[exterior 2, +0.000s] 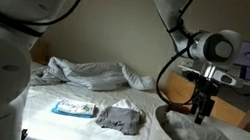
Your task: Remove the clothing from the laundry basket and put them on the bed.
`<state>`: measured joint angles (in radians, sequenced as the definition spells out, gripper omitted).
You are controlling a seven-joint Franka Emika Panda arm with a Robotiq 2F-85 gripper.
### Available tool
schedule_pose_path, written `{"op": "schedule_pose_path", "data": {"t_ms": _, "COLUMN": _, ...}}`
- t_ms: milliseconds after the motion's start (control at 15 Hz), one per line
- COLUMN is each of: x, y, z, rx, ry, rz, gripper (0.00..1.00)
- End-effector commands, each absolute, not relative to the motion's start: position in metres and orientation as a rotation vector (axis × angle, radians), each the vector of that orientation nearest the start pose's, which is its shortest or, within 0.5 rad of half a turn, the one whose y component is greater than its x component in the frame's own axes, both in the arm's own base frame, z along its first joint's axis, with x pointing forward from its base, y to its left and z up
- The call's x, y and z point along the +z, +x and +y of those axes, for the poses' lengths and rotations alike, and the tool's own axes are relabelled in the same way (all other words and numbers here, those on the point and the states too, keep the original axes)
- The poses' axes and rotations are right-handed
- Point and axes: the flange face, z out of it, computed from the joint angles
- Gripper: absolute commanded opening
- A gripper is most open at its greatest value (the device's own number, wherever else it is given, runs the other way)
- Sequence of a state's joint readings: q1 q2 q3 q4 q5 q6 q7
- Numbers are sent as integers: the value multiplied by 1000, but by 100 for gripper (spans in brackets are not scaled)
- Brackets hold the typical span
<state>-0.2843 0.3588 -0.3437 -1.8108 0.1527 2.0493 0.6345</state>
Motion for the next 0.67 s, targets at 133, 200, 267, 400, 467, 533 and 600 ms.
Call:
{"op": "schedule_pose_path", "data": {"t_ms": 133, "x": 325, "y": 515, "z": -349, "rx": 188, "ry": -2421, "rz": 1881, "gripper": 100}}
{"op": "schedule_pose_path", "data": {"t_ms": 200, "x": 318, "y": 517, "z": -346, "rx": 192, "ry": -2415, "rz": 1872, "gripper": 100}}
{"op": "schedule_pose_path", "data": {"t_ms": 267, "x": 312, "y": 519, "z": -342, "rx": 202, "ry": -2413, "rz": 1860, "gripper": 100}}
{"op": "schedule_pose_path", "data": {"t_ms": 400, "x": 300, "y": 523, "z": -335, "rx": 234, "ry": -2421, "rz": 1844, "gripper": 100}}
{"op": "schedule_pose_path", "data": {"t_ms": 467, "x": 294, "y": 524, "z": -332, "rx": 257, "ry": -2424, "rz": 1841, "gripper": 100}}
{"op": "schedule_pose_path", "data": {"t_ms": 533, "x": 290, "y": 524, "z": -330, "rx": 278, "ry": -2444, "rz": 1837, "gripper": 100}}
{"op": "schedule_pose_path", "data": {"t_ms": 600, "x": 286, "y": 524, "z": -329, "rx": 304, "ry": -2455, "rz": 1833, "gripper": 100}}
